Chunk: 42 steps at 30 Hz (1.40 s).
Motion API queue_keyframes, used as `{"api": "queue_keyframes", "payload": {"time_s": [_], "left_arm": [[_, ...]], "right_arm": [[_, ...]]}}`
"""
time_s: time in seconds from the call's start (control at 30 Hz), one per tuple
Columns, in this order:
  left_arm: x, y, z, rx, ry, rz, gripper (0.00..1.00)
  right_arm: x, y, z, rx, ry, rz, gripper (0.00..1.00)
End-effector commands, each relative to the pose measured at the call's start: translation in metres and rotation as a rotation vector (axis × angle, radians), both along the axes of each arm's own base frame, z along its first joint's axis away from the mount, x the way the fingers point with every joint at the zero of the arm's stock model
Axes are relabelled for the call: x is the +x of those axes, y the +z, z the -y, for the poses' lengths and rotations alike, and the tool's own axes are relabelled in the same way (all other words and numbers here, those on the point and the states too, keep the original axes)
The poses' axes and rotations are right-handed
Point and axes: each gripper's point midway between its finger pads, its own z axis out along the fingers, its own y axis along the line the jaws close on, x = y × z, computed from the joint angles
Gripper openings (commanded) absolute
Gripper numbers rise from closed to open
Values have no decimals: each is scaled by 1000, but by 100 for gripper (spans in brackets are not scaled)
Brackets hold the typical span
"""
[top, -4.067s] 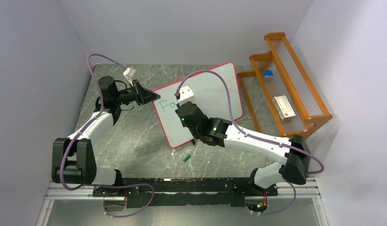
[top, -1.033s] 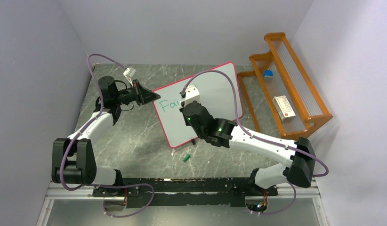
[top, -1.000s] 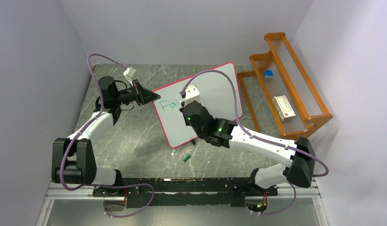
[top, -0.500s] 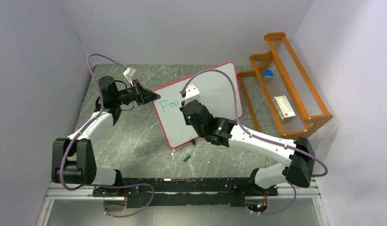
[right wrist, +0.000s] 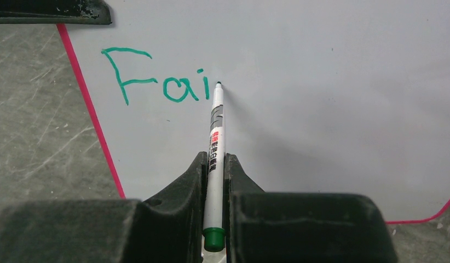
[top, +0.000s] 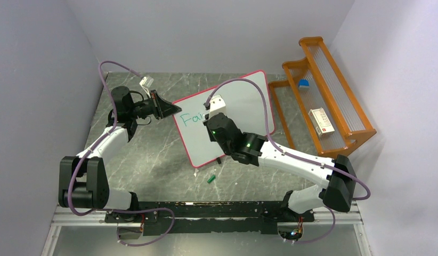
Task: Write a sentence on the whiteboard
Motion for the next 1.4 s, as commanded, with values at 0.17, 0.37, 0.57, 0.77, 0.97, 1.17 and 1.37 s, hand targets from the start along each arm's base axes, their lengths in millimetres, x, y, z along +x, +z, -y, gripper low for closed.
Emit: {"api": "queue_keyframes", "payload": {"time_s": [0.17, 0.37, 0.57, 0.77, 0.97, 1.17, 1.37], "left_arm": [[-9, -19, 8, 25, -43, -62, 5], [-9, -19, 8, 26, -41, -61, 5], [-9, -20, 8, 27, -41, -62, 5], [-8, -19, 8, 28, -42, -61, 5], [-8, -20, 8, 30, -39, -62, 5], [-8, -20, 8, 31, -39, -64, 5], [-8, -20, 8, 31, -39, -63, 5]], "right_arm": [[11, -4, 11, -8, -49, 1, 0], [12, -4, 16, -5, -65, 3, 0], [14, -3, 21, -9, -86, 7, 0], [14, -1, 23, -7, -92, 9, 0], [11, 8, 21, 26, -60, 18, 0], [8, 17, 17, 53, -29, 27, 0], [9, 18, 12, 59, -16, 30, 0]]}}
